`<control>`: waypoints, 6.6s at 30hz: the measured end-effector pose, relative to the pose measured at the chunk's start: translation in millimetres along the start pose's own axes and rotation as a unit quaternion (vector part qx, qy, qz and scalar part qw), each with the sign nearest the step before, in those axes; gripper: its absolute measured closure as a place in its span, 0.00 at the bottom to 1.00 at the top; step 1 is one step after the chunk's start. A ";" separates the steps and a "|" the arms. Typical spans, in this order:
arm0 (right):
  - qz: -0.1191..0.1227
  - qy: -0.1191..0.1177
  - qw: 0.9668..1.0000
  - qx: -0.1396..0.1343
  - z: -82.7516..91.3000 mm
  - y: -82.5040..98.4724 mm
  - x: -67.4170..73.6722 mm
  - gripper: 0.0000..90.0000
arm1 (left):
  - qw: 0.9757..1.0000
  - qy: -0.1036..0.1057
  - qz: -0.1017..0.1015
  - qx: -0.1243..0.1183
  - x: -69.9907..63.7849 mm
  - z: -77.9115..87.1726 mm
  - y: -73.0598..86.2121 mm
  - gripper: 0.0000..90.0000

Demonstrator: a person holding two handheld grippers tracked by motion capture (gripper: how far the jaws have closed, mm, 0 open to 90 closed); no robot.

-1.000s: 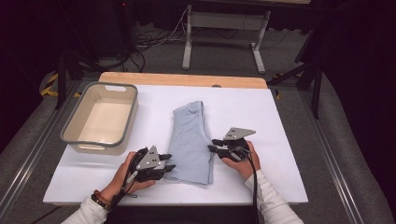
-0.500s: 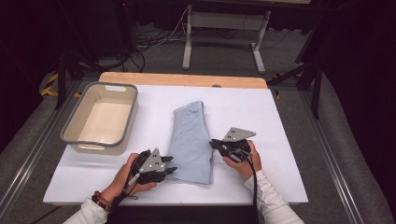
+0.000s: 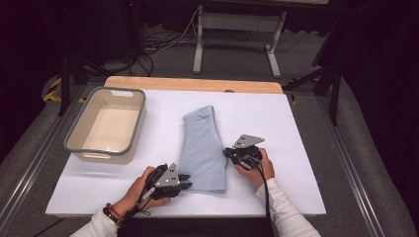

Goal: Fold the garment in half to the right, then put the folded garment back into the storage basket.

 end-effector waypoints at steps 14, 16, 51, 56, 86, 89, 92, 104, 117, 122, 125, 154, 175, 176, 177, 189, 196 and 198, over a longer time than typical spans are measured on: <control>-0.003 0.007 1.000 -0.004 1.2 0.8 -0.1 0.89 | 1.000 -0.004 -0.012 0.002 -0.7 1.4 -2.0 0.79; 0.002 0.008 1.000 -0.008 2.9 -1.2 0.1 0.88 | 1.000 -0.006 -0.013 -0.001 -0.2 2.5 -3.5 0.78; 0.067 0.020 0.986 -0.151 57.0 -47.0 23.1 0.30 | 0.990 -0.112 -0.008 -0.089 44.7 50.7 -24.2 0.37; 0.068 0.031 0.984 -0.163 64.4 -45.6 25.9 0.22 | 0.989 -0.114 -0.007 -0.092 46.5 54.5 -21.5 0.28; 0.057 0.072 0.983 -0.160 98.5 9.3 21.4 0.13 | 0.981 -0.148 0.057 -0.111 55.2 84.2 17.6 0.09; 0.051 0.074 0.984 -0.156 100.1 15.4 20.2 0.13 | 0.981 -0.149 0.061 -0.108 53.8 85.4 21.8 0.09; 0.047 0.073 0.984 -0.154 100.1 18.4 20.0 0.13 | 0.981 -0.150 0.062 -0.107 52.9 85.8 23.1 0.09; 0.054 0.069 0.985 -0.146 93.4 19.0 20.4 0.14 | 0.984 -0.137 0.054 -0.098 51.1 80.0 25.7 0.08; 0.046 0.070 0.986 -0.142 94.5 21.4 17.8 0.16 | 0.985 -0.133 0.048 -0.101 50.8 78.2 20.6 0.08; 0.046 0.083 0.987 -0.131 92.7 22.5 12.0 0.16 | 0.986 -0.133 0.049 -0.090 49.9 75.2 22.7 0.08; 0.041 0.089 0.988 -0.121 89.0 21.7 5.9 0.16 | 0.986 -0.131 0.055 -0.083 48.5 73.0 22.3 0.08; -0.059 -0.021 0.997 -0.049 -17.2 -38.5 -1.5 0.12 | 0.992 -0.037 0.120 -0.032 26.4 13.6 5.2 0.12; -0.106 -0.076 0.991 0.027 -47.9 -15.6 5.5 0.15 | 0.992 -0.034 0.116 0.027 26.4 -2.2 9.0 0.13; -0.106 -0.081 0.991 0.026 -47.5 -16.2 7.8 0.19 | 0.992 -0.032 0.117 0.027 26.2 -2.1 9.1 0.14; -0.106 -0.081 0.991 0.026 -47.3 -16.4 8.5 0.20 | 0.992 -0.028 0.117 0.027 25.6 -2.0 9.0 0.15; -0.138 -0.162 0.977 0.008 -41.9 -19.3 23.0 0.72 | 0.990 0.030 0.136 0.027 19.2 -0.4 9.0 0.41; -0.139 -0.169 0.976 -0.014 -37.9 -22.6 22.7 0.80 | 0.989 0.046 0.139 0.021 15.3 2.6 8.0 0.62; -0.133 -0.168 0.977 -0.020 -36.1 -24.3 23.5 0.81 | 0.990 0.047 0.135 0.015 14.3 3.6 6.9 0.70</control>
Point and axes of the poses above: each handheld gripper's, and its own axes: z roughly backward along the jaws, y roughly out of its underside, x roughly to its left, the point moved 10 cm from there along -z, roughly forward along the jaws, and after that the axes turned 7 degrees about -x, right-handed, at the moved point
